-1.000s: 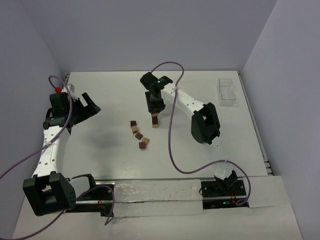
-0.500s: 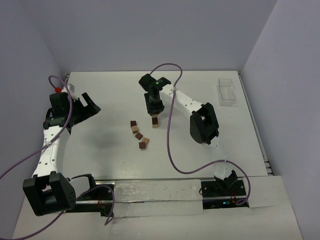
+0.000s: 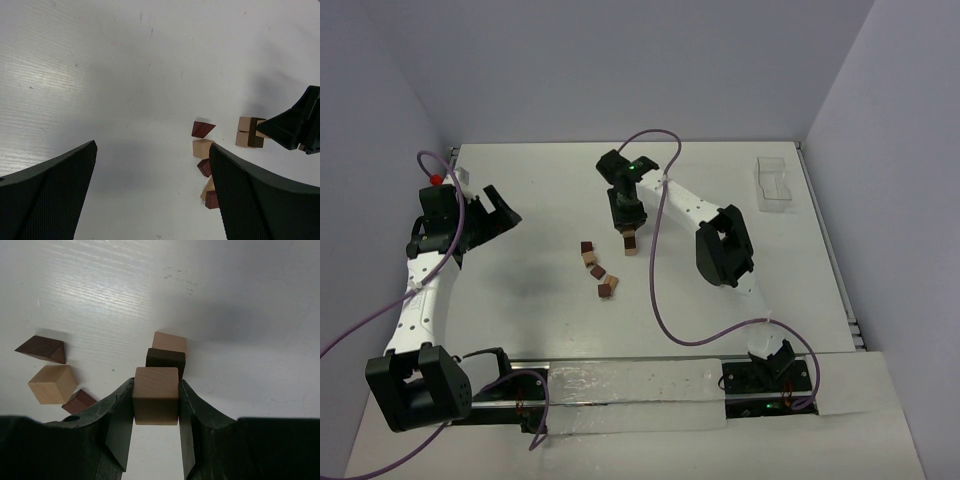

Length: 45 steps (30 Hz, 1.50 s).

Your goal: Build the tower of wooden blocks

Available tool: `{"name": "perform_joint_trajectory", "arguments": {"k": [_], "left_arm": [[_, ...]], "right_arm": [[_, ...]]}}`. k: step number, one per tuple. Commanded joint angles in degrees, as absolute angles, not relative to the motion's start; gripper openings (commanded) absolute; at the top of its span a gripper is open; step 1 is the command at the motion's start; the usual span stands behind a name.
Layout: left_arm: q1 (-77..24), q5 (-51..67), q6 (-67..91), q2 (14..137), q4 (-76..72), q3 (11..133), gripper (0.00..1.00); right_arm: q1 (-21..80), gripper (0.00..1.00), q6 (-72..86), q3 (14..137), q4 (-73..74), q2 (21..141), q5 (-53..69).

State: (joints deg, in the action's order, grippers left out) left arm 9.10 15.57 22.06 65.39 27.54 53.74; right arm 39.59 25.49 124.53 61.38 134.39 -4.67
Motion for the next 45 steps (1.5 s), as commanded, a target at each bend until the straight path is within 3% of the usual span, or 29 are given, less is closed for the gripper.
{"name": "perform_joint_trajectory", "arguments": {"k": [1,34,45], "left_arm": [[9.42,16.20,22.59,65.13,25.31,54.83,0.99],[9.40,16.58,22.76,64.86,24.87,54.23,0.99],[9.49,16.70,22.76,64.86,24.79,54.14,0.99]], "right_arm": [[39.17,0.08,25.47,126.92,61.63,134.90,-4.73],[38.32,0.11,25.05,126.74,61.61,132.71,-4.78],[37.79,0.18,25.05,126.74,61.61,133.06,-4.22]]}}
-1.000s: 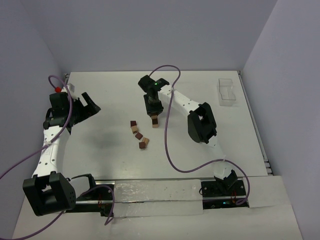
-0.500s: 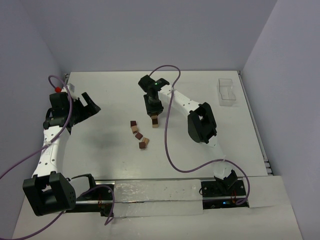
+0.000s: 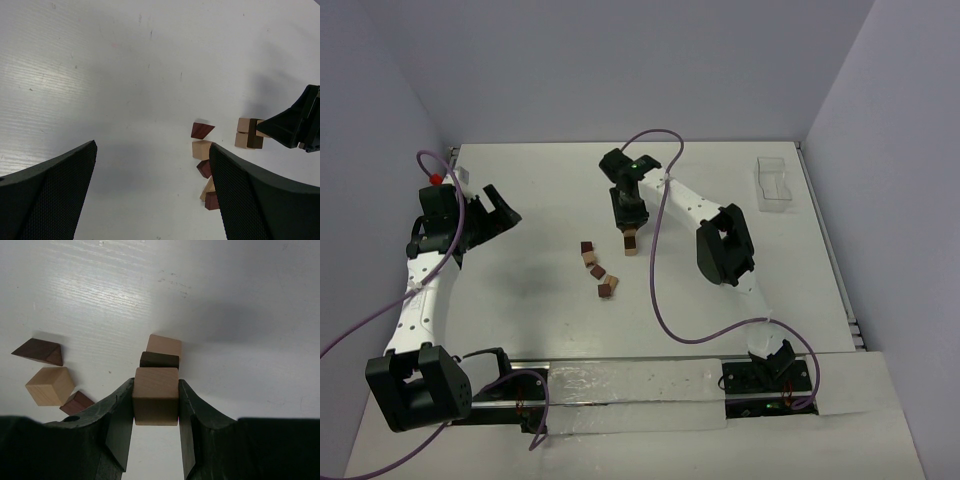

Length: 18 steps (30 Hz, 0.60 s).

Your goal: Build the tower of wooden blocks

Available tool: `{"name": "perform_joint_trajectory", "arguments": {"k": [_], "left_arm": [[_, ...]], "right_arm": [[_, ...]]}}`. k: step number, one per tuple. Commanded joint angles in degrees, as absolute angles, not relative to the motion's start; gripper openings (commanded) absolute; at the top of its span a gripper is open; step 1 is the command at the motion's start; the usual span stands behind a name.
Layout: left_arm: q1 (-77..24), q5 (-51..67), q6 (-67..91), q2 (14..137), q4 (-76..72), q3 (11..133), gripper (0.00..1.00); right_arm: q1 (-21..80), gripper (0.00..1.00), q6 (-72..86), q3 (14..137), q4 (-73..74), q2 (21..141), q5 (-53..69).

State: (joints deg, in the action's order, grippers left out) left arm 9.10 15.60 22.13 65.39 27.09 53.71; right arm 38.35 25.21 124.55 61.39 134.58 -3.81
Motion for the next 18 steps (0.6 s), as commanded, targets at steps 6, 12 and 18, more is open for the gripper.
{"name": "perform_joint_trajectory", "arguments": {"k": [6,12,18], "left_arm": [[9.40,16.70,22.76,64.77,24.70,53.96,0.99],[9.40,16.70,22.76,64.66,24.70,53.96,0.99],[9.40,16.61,22.76,64.69,24.66,53.88,0.99]], "right_arm": [[37.71,0.19,25.14,126.74,61.59,133.24,-3.58],[37.73,0.20,25.31,126.65,61.52,133.24,-3.55],[37.88,0.24,25.45,126.46,61.47,133.24,-3.53]]}}
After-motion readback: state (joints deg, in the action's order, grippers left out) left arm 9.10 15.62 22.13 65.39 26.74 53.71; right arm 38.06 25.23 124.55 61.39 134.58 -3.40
